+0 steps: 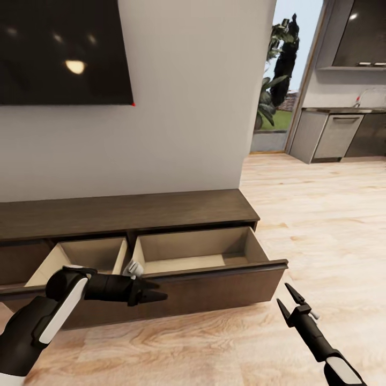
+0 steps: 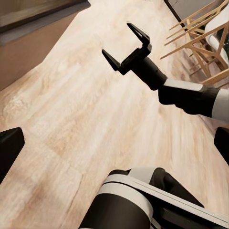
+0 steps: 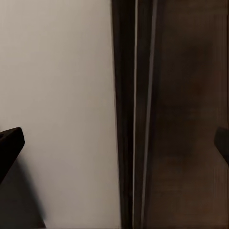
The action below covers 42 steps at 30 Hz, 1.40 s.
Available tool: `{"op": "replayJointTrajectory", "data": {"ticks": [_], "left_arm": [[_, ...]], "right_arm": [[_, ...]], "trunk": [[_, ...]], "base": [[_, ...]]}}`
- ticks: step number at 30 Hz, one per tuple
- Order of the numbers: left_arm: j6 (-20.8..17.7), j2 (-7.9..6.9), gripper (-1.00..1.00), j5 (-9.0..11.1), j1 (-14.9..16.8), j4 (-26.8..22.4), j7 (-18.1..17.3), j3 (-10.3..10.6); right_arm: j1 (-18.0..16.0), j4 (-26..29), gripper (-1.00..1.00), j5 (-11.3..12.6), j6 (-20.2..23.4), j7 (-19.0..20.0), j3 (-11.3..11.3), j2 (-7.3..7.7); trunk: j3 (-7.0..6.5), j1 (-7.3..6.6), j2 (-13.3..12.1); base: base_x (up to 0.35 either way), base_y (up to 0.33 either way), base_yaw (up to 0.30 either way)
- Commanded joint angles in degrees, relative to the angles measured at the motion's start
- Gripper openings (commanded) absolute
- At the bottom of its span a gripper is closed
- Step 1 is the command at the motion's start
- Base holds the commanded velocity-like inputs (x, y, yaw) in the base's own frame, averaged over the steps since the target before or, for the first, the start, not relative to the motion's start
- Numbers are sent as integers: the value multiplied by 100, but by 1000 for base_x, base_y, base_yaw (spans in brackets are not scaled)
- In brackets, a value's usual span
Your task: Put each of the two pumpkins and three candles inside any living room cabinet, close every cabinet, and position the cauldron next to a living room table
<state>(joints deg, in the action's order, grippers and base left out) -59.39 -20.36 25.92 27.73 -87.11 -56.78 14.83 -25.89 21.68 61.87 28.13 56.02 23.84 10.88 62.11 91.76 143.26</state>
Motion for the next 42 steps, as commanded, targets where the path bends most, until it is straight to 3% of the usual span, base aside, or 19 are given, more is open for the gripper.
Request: {"op": "replayJointTrajectory", "data": {"ticks": [1, 9, 14, 18, 20, 23, 42], "left_arm": [[-20, -3, 100, 1, 4, 0, -7, 7], [-20, -3, 100, 1, 5, -4, 7, 9], [-20, -3, 100, 1, 5, -6, 15, 10], [-20, -3, 100, 4, 3, -7, 17, 8], [-18, -3, 100, 6, 4, -9, 18, 10], [-20, -3, 100, 7, 4, -11, 18, -3], [-15, -6, 100, 4, 4, -9, 18, -22]], "right_arm": [[11, -2, 100, 29, 46, 6, 8, 0], [206, -15, 100, 100, 33, -4, 48, -17], [221, -20, 100, 88, 35, -109, 350, -17], [224, -11, 100, 83, 39, -613, 476, -16], [224, 29, 100, 93, 35, -1337, 518, -12], [226, 12, 100, 96, 10, -1472, 532, -14], [277, -18, 100, 98, -27, -1484, 541, -56]], "trunk": [[-18, -3, 0], [-170, -142, -245], [-260, -251, -446], [-331, -339, -606], [-367, -383, -687], [-421, -449, -807], [-766, -866, -1569]], "base": [[0, 0, 0], [0, 0, 0], [0, 0, 0], [0, 0, 0], [0, 0, 0], [0, 0, 0], [0, 0, -7]]}}
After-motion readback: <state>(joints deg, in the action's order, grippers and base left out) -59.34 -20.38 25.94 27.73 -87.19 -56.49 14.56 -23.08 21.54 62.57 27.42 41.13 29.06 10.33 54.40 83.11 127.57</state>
